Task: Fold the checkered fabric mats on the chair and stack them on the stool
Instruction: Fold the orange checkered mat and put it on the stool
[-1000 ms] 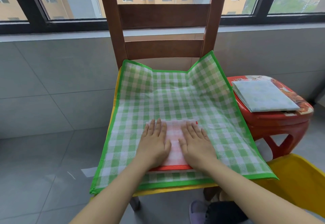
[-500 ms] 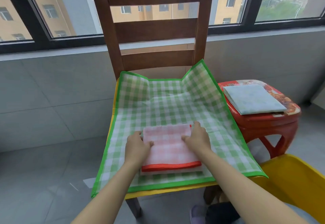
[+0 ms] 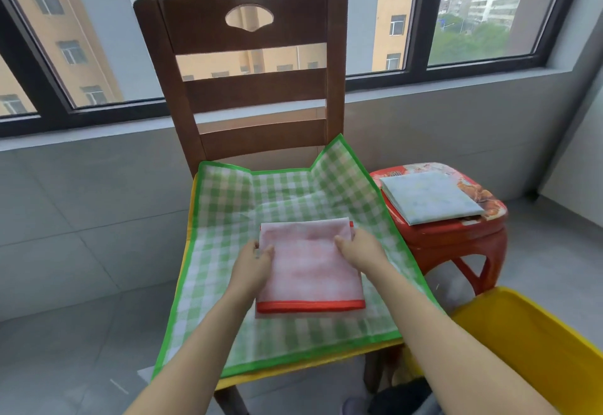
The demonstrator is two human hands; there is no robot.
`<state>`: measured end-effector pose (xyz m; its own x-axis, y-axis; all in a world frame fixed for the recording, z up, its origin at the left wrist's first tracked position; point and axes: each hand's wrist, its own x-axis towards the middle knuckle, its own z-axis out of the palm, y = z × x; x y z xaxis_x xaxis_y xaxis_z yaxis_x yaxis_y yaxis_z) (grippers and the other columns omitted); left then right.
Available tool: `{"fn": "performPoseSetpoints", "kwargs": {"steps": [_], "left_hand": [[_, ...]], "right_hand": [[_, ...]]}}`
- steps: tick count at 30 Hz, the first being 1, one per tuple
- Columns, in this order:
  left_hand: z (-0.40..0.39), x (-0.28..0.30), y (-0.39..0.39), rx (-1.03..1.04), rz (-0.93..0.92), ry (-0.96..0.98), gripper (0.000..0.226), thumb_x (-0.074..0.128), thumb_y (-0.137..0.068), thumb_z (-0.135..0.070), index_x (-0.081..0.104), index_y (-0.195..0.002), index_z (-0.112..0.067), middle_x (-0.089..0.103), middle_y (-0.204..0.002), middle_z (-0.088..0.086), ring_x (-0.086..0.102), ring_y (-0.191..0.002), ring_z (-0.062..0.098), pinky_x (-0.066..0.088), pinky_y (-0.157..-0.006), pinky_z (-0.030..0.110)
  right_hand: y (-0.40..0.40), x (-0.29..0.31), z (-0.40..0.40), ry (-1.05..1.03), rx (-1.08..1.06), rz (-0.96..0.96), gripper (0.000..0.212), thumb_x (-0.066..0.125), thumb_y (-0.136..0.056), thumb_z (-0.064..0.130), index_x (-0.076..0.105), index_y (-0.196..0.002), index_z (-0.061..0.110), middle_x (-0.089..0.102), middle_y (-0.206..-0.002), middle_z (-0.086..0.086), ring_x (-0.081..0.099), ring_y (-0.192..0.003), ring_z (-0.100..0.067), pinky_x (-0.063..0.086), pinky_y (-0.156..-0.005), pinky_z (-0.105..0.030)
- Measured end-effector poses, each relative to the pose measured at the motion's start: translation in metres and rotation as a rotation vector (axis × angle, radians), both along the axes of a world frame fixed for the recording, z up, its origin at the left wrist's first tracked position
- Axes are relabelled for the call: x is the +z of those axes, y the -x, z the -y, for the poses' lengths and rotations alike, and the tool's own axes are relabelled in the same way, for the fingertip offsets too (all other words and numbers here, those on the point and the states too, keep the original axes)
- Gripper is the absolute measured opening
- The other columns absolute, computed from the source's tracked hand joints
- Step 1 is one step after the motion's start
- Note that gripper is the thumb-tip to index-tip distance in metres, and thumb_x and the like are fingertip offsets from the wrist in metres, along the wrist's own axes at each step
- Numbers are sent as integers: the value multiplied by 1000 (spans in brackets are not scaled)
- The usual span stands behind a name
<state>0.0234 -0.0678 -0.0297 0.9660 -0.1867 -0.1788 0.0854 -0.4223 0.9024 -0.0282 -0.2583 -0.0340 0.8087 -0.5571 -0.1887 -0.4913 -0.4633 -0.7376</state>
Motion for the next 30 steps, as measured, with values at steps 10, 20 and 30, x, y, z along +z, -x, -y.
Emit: {"fn": "performPoseSetpoints", "kwargs": {"steps": [10, 20, 30], "left_hand": [[79, 42, 10, 59, 43, 254, 27, 48, -96, -24, 56, -113, -5, 64, -104, 10, 61, -89, 26, 51, -77, 35], [217, 44, 4, -222, 3, 308, 66, 45, -66, -14, 42, -132, -11, 60, -121, 11, 59, -103, 26, 51, -92, 38], [312, -4, -32, -361, 235, -53, 53, 49, -96, -24, 34, -144, -9, 29, -145, 20, 29, -137, 28, 24, -109, 27]], "right_hand": [[44, 37, 72, -337, -83, 234, 25, 48, -96, 23, 62, -109, 7, 65, -107, -9, 62, -100, -25, 50, -93, -39], [42, 55, 185, 34, -424, 285, 34, 57, -88, 14, 62, -121, 10, 62, -125, -11, 57, -114, -27, 42, -93, -29], [1, 20, 274, 159, -372, 160, 33, 51, -89, 19, 63, -119, 12, 62, -122, -14, 53, -116, -34, 42, -93, -36]]}}
